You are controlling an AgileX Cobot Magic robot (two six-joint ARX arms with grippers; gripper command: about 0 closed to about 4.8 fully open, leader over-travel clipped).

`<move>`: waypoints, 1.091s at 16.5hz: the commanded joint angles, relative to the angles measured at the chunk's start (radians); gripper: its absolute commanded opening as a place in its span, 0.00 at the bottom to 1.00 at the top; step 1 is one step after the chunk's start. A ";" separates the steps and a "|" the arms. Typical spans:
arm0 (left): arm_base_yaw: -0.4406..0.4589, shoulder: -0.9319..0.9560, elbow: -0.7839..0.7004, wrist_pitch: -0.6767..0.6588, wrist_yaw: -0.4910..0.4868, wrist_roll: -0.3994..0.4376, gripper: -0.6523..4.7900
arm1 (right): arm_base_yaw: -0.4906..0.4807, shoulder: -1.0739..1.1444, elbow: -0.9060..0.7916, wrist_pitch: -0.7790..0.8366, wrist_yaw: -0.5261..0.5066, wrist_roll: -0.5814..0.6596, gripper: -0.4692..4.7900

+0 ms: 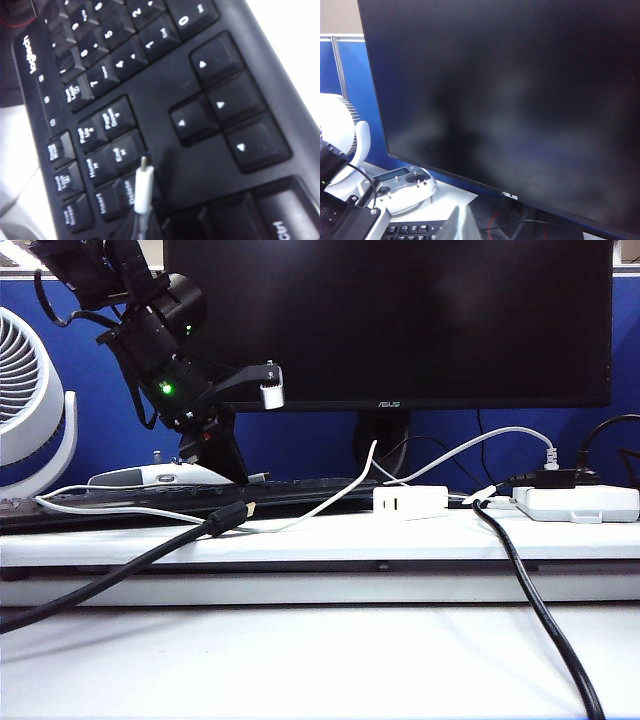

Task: Pick up the Type-C charging cable and the charging base, insert one end of the Type-C charger into the corresponding slot on the base, and finally place the plugged-in charger back on the table.

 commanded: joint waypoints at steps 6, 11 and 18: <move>-0.003 -0.014 0.268 -0.073 0.502 -0.571 0.11 | 0.001 -0.003 0.007 -0.072 -0.038 -0.003 0.09; -0.030 -0.016 0.316 -0.031 0.949 -0.891 0.11 | 0.002 0.016 0.007 -0.090 -0.253 0.021 0.09; -0.117 -0.016 0.318 0.043 1.093 -0.998 0.11 | 0.004 0.060 0.007 -0.060 -0.412 0.110 0.21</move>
